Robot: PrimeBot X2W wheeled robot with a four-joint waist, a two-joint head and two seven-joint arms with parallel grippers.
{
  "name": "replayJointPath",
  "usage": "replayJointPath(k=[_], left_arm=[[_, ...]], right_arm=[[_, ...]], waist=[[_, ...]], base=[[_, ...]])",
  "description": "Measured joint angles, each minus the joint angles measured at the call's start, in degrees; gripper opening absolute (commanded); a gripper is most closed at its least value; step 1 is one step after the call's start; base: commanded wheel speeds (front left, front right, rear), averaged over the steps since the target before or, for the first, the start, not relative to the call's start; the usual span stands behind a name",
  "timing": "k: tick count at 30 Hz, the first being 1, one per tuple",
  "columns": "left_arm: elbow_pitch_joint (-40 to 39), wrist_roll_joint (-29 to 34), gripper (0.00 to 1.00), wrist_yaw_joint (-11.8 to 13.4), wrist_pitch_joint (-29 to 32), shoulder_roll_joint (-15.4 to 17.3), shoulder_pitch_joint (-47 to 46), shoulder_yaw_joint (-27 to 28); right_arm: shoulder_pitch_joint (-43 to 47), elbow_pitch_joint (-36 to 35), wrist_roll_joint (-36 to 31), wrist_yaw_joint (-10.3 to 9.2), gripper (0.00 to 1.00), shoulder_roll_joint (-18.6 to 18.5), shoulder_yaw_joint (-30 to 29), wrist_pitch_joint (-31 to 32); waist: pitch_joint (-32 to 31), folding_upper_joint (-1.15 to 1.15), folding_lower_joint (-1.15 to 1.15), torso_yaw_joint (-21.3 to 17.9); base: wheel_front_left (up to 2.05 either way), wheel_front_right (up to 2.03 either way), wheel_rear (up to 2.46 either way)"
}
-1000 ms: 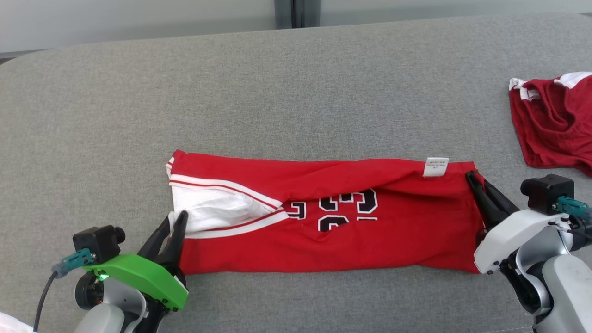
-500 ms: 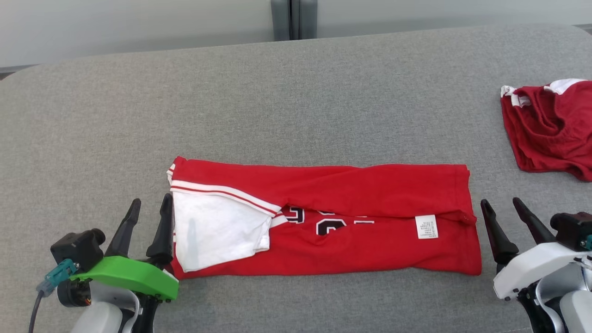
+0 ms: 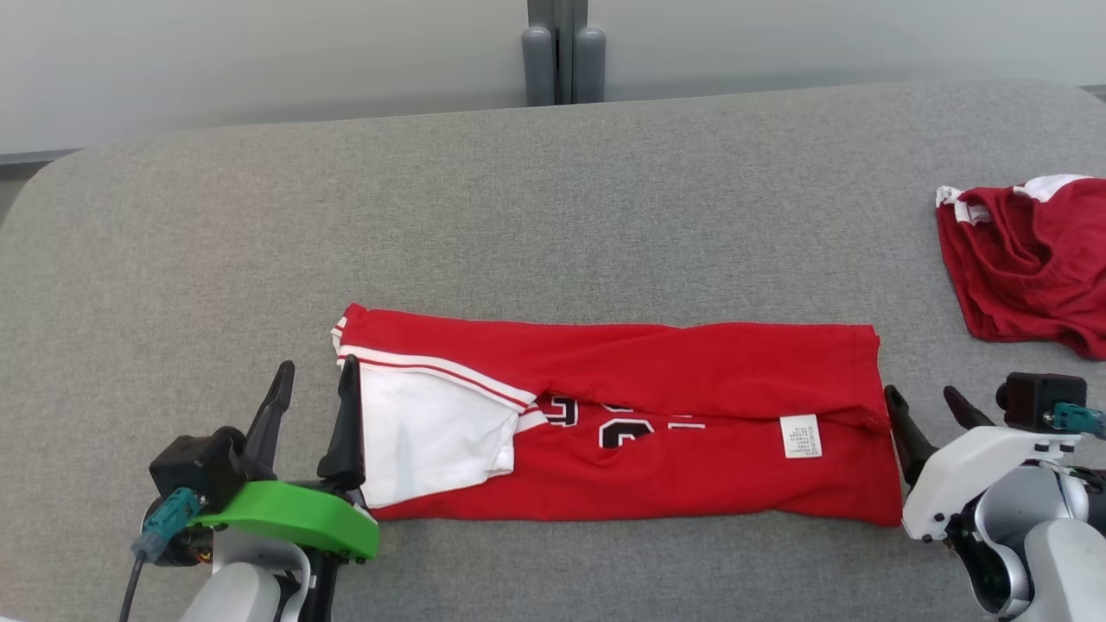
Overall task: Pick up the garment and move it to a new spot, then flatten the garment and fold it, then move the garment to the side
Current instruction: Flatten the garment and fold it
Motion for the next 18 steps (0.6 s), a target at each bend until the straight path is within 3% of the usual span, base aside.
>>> replayJointPath(k=[18], left_arm=[[1.0,0.9,1.0,0.3,-0.2,0.0,1.1,0.8]], right_arm=[[-3.0,12.1,-2.1,0.0,1.0,-0.4,3.7,7.3]], waist=[[-1.4,0.0,0.0,4.1]], base=[[0.0,0.0,0.0]])
